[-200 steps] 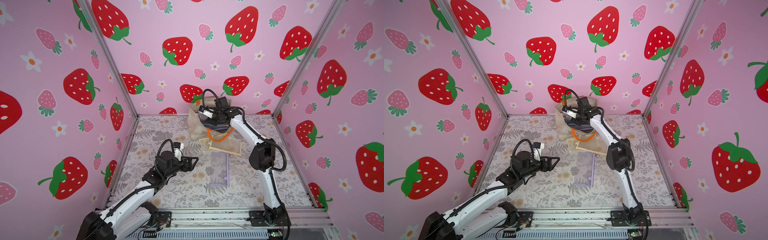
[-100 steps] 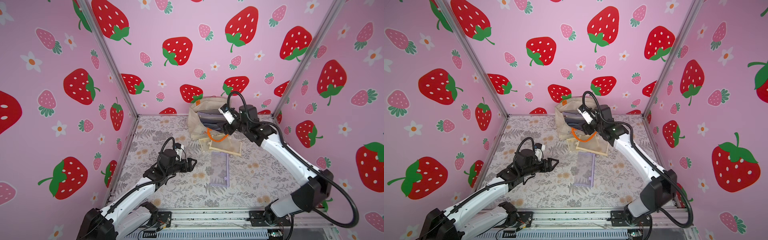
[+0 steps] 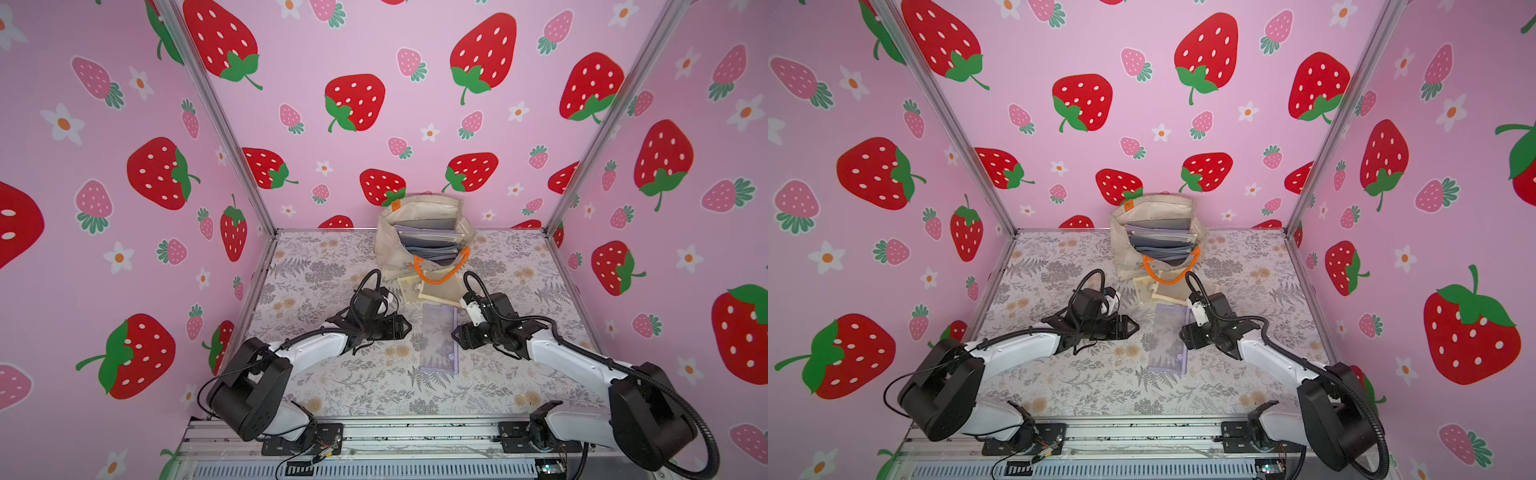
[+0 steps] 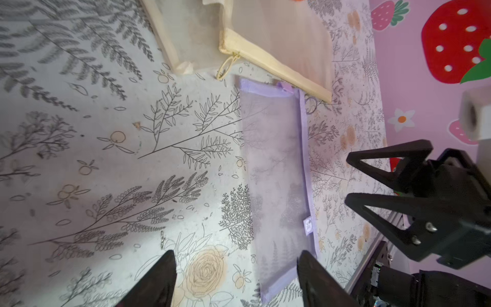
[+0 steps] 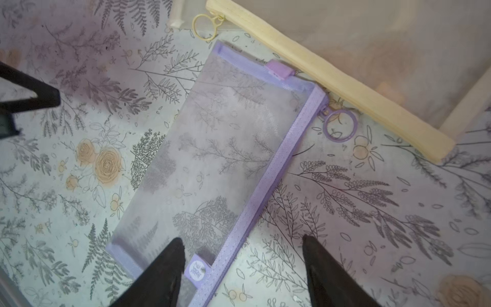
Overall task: Put the pencil pouch into the canvas bag
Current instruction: Pick up the pencil pouch from the center of the board.
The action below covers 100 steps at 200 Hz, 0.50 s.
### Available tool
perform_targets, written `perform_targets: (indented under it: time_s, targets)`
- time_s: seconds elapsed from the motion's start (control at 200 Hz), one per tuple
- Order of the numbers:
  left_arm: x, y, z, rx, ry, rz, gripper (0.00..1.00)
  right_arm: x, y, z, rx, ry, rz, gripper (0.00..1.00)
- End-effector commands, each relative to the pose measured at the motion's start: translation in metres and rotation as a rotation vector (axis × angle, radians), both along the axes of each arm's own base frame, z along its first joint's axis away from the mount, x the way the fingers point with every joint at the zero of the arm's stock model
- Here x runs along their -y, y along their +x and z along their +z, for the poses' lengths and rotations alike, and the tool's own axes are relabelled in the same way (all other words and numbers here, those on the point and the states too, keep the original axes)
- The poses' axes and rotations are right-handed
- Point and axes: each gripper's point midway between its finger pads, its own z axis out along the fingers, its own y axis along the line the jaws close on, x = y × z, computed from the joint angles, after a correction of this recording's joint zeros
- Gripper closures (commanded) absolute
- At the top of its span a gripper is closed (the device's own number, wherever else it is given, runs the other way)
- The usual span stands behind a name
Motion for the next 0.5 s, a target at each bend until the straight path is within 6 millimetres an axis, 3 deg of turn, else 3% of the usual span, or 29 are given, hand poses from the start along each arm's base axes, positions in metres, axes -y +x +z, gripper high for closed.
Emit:
perform_targets:
  time_s: [0.0,0.12,0.39,0.495]
  targets:
    - [0.023,0.011,0.007,0.032,-0.031,-0.018,0.26,0.001,0.015,0.004,-0.015,0.157,-0.088,0.28]
    - [0.033,0.014,-0.008,0.006,-0.014,-0.009,0.26,0.004,0.017,-0.009,-0.066,0.216,-0.109,0.27]
    - [0.059,0.013,-0.044,-0.039,0.066,0.022,0.29,-0.014,0.01,-0.04,-0.18,0.337,-0.106,0.26]
    - [0.072,0.006,-0.054,-0.049,0.055,0.011,0.31,-0.018,0.008,-0.048,-0.21,0.34,-0.098,0.2]
